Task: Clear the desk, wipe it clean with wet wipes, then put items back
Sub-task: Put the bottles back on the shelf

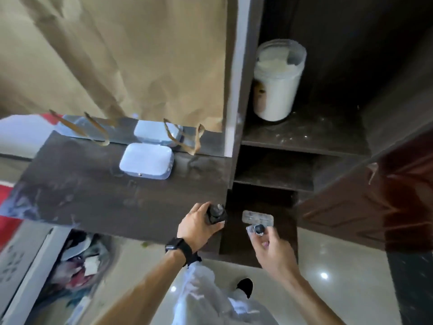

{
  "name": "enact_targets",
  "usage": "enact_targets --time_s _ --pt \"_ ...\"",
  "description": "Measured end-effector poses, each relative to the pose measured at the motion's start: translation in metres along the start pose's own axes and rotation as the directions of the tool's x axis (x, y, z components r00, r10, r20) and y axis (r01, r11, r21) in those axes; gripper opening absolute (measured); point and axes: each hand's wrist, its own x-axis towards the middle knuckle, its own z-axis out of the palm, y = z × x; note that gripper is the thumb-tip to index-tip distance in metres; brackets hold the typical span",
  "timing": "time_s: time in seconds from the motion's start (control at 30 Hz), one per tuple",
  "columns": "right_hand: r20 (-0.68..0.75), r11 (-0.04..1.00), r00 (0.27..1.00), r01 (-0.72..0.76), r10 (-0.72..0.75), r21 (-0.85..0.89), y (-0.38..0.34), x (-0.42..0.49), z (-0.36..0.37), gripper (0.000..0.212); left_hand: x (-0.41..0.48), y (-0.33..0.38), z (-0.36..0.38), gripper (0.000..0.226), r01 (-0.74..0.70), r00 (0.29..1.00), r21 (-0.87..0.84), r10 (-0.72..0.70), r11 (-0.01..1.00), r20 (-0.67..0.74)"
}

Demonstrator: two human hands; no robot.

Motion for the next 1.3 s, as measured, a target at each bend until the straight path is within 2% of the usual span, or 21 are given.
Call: enact_targets --time_s 0.1,0.2,0.37,0.53,0.73,0.87,0.93,1.03,1.1,1.17,1.23,1.3 --pt "0.053 0.998 0.998 0.046 -0.044 -0.042 -0.028 0.011 0.027 0.02 0.007 -0.036 -0.02 0.054 0.094 0.995 -0.051 -0.096 0.994 -0.037" --pt "0.064 0.996 0.998 0.016 -0.01 -0.083 -0.051 0.026 0.056 0.022 0.028 -0.059 -0.034 0.05 0.118 0.992 -0.095 -0.122 0.988 -0.036" --pt "0.055 0.988 0.99 -0.121 0.127 -0.095 -0.093 0.06 0.096 0.032 0.064 -0.077 -0.047 0.054 0.051 0.998 -0.099 -0.048 0.994 0.033" --pt "-0.011 0.968 0.973 -0.228 0.228 -0.107 -0.127 0.093 0.123 0.033 0.089 -0.092 -0.051 0.063 -0.016 0.993 -0.072 0.024 0.997 0.114" --pt "-0.046 0.938 0.937 -0.346 0.345 -0.01 -0.128 0.114 0.15 0.032 0.098 -0.113 -0.052 0.067 -0.066 0.987 -0.008 0.067 0.998 0.143" --pt "-0.035 0.932 0.933 -0.356 0.359 0.076 -0.119 0.109 0.156 0.036 0.091 -0.126 -0.051 0.081 -0.121 0.982 0.019 0.117 0.992 0.145" --pt "-0.051 0.944 0.944 -0.323 0.326 0.063 -0.117 0.102 0.151 0.048 0.08 -0.134 -0.049 0.072 -0.163 0.984 0.041 0.16 0.986 0.076" --pt "-0.116 0.98 0.975 -0.195 0.192 -0.022 -0.112 0.082 0.144 0.055 0.061 -0.153 -0.044 0.054 -0.33 0.941 0.176 0.339 0.928 -0.022" --pt "-0.149 0.988 0.989 -0.047 0.024 -0.15 -0.105 0.066 0.145 0.055 0.052 -0.161 -0.041 0.058 -0.426 0.896 0.284 0.443 0.859 0.004" --pt "-0.116 0.946 0.983 0.1 -0.142 -0.308 -0.097 0.057 0.146 0.06 0.048 -0.16 -0.04 0.067 -0.468 0.877 0.35 0.475 0.811 0.072" --pt "-0.033 0.906 0.979 0.173 -0.201 -0.387 -0.094 0.055 0.146 0.066 0.05 -0.156 -0.038 0.075 -0.467 0.881 0.41 0.452 0.783 0.139" --pt "0.018 0.877 0.981 0.18 -0.193 -0.445 -0.096 0.059 0.145 0.068 0.051 -0.152 -0.037 0.08 -0.457 0.888 0.44 0.425 0.773 0.177"
